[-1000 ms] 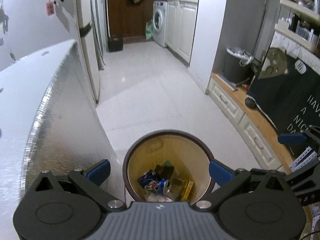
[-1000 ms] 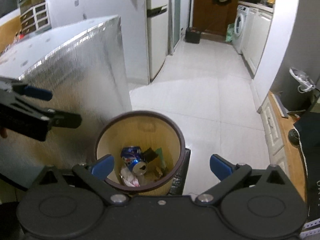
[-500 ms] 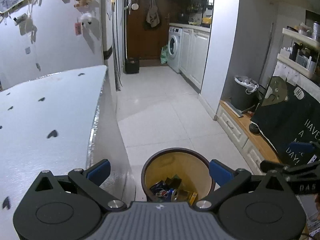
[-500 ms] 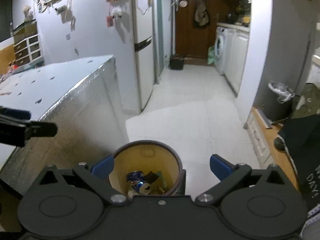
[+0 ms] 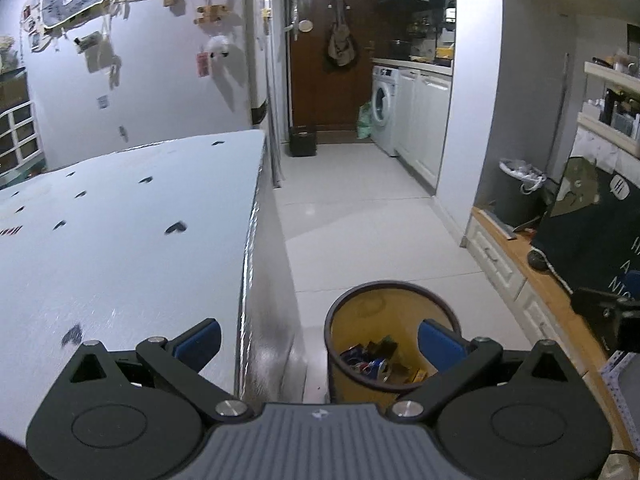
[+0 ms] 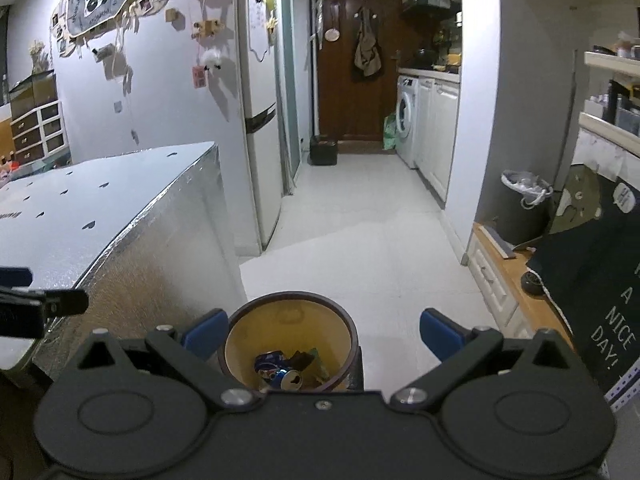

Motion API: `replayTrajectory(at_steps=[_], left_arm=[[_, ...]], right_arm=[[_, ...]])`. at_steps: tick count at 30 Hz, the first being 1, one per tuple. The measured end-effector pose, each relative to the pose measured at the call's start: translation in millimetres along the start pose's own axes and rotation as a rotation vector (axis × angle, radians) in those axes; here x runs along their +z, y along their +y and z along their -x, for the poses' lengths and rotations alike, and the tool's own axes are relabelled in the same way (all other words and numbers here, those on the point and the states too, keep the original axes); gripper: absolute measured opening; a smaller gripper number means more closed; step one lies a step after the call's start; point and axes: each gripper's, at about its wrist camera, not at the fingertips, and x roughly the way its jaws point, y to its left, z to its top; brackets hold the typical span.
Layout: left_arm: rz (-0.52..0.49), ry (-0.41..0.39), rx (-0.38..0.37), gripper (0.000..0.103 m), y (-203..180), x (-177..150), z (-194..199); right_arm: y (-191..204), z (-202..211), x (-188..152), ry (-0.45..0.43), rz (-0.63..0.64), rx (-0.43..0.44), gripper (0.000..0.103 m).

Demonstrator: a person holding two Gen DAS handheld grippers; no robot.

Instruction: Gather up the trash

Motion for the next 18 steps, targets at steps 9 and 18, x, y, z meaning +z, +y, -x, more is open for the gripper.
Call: replayTrajectory(at_steps=[9,18], left_arm=[[0.009,0.005,0.036,0.103,3,-25,8],[0.014,-0.020,0.065,0.103,3,-44,13]], right_arm=[[10,12,-21,-0.007,-0.010,-0.049,0.103],[18,22,-44,-0.032,-0.005,-0.082,0.103]])
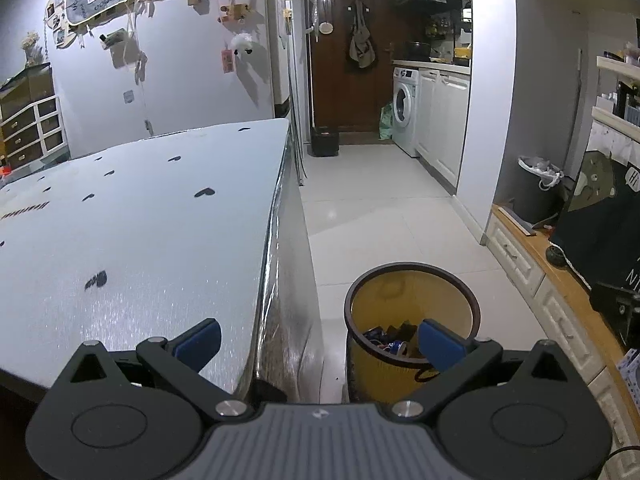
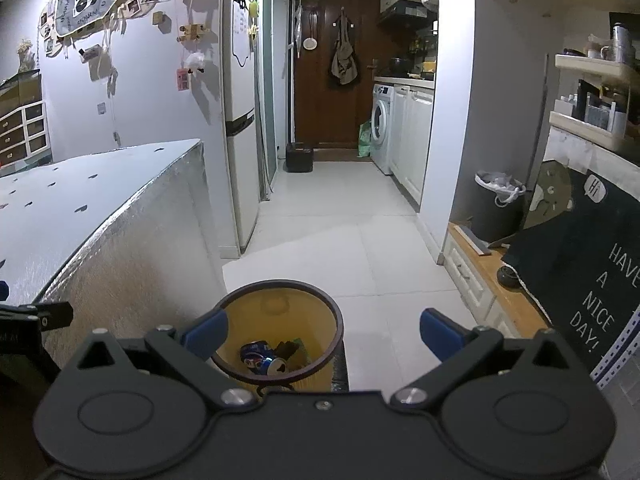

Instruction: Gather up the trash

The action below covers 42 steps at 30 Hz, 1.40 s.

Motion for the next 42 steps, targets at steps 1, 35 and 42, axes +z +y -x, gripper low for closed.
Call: replayTrajectory(at_steps=[1,35,42], left_arm=[[-0.001,-0.001,0.000,0.103,0,-1,0],[0.001,-0.047,-0.006,0.103,1,-15,16],[-0.004,-0.047,-0.006,0.103,1,-15,15]], right_arm=[[1,1,-2,-0.001,0.002,-0.003,0.103],[7,14,-22,-0.019,0.012,-0.025,0.103],[6,14,-23,-0.019,0.010,-0.026,0.103]])
